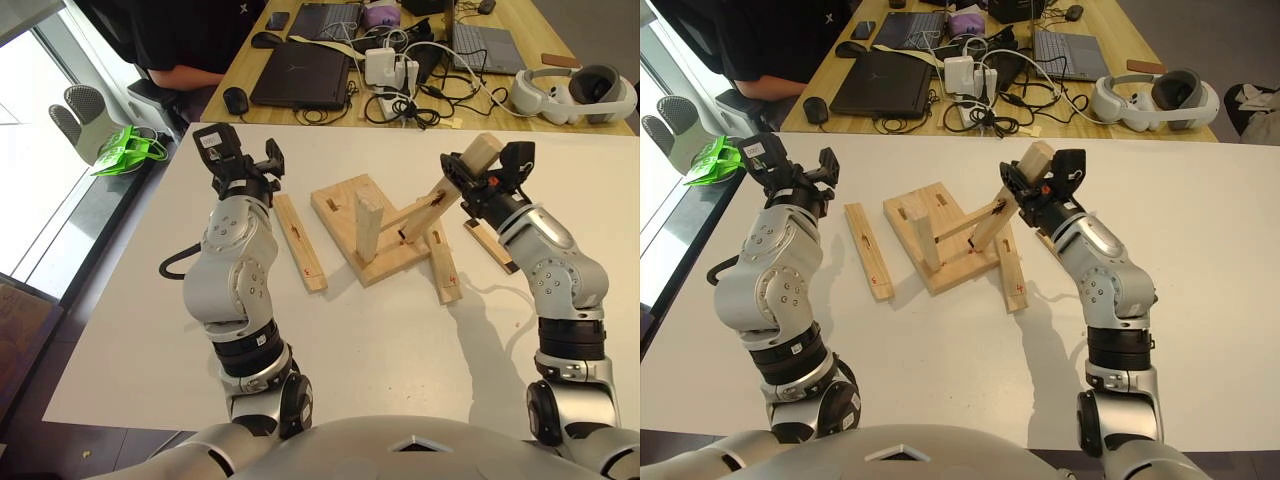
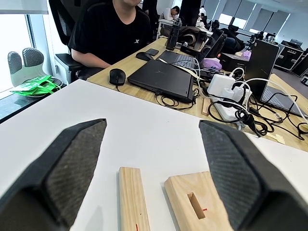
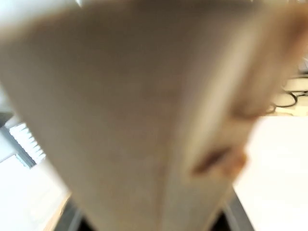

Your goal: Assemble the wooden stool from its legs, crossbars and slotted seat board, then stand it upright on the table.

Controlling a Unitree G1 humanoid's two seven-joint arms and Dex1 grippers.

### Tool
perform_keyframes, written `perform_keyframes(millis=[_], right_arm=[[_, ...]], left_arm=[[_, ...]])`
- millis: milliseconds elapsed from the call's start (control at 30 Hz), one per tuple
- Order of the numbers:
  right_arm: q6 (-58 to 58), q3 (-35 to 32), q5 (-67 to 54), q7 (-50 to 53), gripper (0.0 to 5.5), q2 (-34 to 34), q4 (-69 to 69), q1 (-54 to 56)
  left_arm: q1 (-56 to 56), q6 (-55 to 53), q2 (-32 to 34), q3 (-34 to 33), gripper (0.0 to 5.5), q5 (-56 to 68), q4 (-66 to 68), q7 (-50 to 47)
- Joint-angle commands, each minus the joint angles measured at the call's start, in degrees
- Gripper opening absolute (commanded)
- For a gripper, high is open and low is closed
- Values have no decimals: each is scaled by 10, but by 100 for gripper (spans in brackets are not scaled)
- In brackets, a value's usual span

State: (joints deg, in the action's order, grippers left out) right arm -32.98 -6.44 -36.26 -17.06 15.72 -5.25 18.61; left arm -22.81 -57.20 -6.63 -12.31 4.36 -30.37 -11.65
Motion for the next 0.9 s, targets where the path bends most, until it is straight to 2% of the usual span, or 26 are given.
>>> perform_keyframes(millis=[33, 233, 333, 467, 500, 733, 900], right_arm=[[-28, 18, 38, 24, 110, -3, 11, -41], [1, 71, 96, 6, 110, 11, -20, -58], [6, 70, 99, 1, 179, 8, -27, -54], [4, 62, 105, 8, 251, 4, -21, -48], [3, 59, 105, 10, 255, 3, -20, -48], [-30, -33, 1, 37, 255, -53, -39, -10], [-54, -89, -72, 55, 255, -60, -69, 13]], left_arm=[[-8, -11, 11, -2, 355, 3, 3, 4], [-10, -13, 15, -4, 355, 4, 4, 4], [-10, -11, 12, -3, 355, 4, 5, 3], [-11, -8, 12, -3, 355, 5, 8, 3], [-11, -7, 11, -2, 355, 5, 9, 3], [-14, -8, 12, -3, 355, 5, 6, 2], [-14, -11, 13, -6, 355, 7, 3, 1]])
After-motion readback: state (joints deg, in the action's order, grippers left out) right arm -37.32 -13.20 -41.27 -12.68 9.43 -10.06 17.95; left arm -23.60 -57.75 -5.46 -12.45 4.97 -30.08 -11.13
